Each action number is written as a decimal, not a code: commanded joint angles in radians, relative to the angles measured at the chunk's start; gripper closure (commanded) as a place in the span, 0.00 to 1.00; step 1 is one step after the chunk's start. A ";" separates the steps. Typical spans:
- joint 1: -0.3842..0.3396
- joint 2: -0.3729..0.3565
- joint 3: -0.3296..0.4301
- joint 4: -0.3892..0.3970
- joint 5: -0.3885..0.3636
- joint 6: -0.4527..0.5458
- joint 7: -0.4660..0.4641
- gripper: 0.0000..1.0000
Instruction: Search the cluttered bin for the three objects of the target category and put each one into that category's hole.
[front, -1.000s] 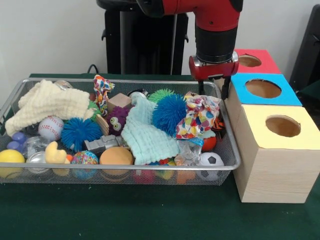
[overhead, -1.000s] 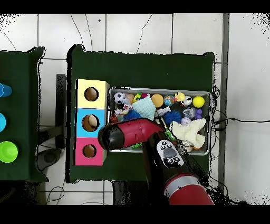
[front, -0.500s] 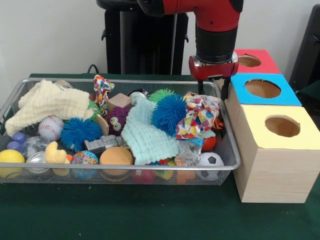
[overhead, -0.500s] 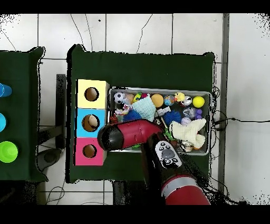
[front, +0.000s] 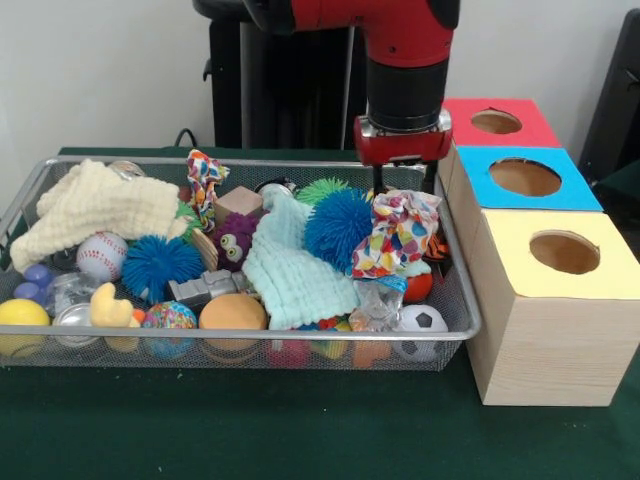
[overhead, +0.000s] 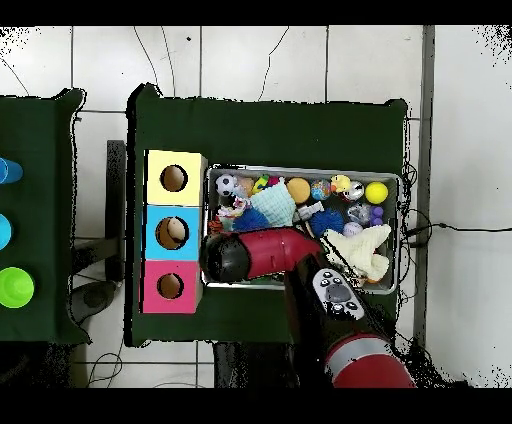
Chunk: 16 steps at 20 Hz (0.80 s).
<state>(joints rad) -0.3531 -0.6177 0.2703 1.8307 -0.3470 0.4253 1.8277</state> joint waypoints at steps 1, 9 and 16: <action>-0.109 0.078 0.002 -0.112 -0.052 0.057 -0.061 0.00; -0.191 0.126 0.027 -0.109 -0.065 0.006 -0.055 0.00; -0.284 0.177 0.064 -0.144 -0.108 -0.003 -0.123 0.00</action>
<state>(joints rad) -0.5705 -0.5154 0.2763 1.7938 -0.3717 0.4253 1.8277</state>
